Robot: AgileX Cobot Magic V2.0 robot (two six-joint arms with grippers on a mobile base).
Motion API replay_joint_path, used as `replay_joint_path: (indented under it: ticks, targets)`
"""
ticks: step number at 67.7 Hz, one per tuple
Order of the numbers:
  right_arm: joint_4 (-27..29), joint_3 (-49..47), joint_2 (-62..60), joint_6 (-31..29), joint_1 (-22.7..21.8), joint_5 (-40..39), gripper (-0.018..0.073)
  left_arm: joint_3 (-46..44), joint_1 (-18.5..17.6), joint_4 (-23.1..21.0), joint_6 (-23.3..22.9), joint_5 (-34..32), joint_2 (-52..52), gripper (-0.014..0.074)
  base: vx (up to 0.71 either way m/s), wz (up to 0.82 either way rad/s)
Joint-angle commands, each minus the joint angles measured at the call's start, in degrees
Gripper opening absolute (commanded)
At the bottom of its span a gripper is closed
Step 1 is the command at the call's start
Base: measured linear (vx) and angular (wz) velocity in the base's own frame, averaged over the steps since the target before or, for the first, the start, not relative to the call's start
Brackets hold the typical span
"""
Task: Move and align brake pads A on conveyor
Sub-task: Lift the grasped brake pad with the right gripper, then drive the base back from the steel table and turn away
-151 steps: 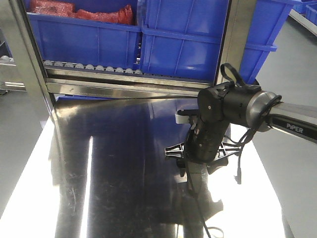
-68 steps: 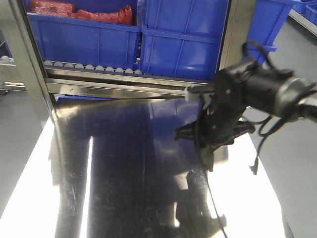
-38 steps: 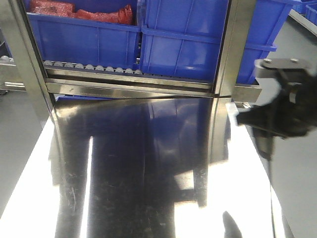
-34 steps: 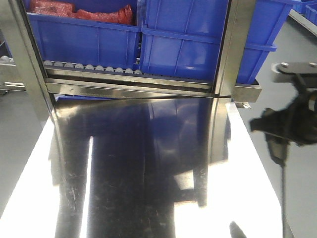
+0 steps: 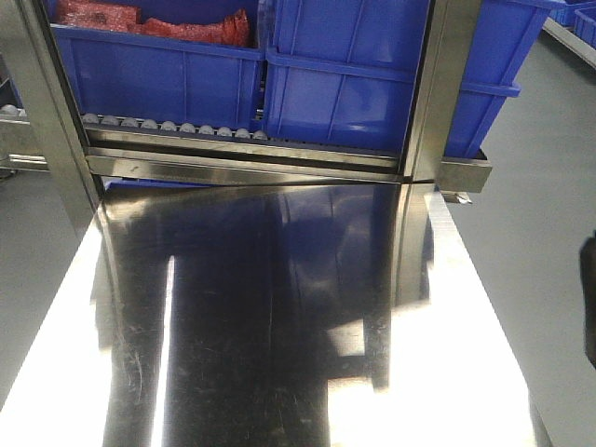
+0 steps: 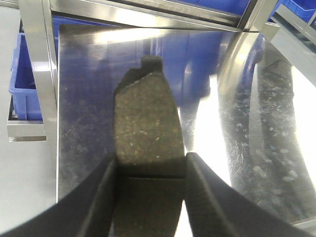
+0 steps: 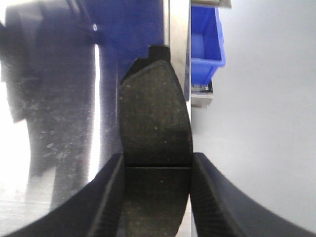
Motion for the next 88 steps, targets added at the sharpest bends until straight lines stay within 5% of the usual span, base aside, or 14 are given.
replay_joint_path:
  ticks: [1, 44, 88]
  targets:
    - [-0.4, 1.8, -6.4, -0.5, -0.3, -6.3, -0.0004, -1.5, -0.3, 0.3, -0.1, -4.8, 0.8, -0.0006, 0.00, 0.00]
    - [1.2, 12.8, -27.6, -0.9, -0.3, -8.5, -0.0004, -1.5, -0.3, 0.3, -0.1, -4.8, 0.8, -0.0006, 0.00, 0.00]
    - [-0.8, 13.0, -28.2, -0.9, -0.3, -7.8, -0.0004, -1.5, -0.3, 0.3, -0.1, -4.8, 0.8, -0.0006, 0.00, 0.00]
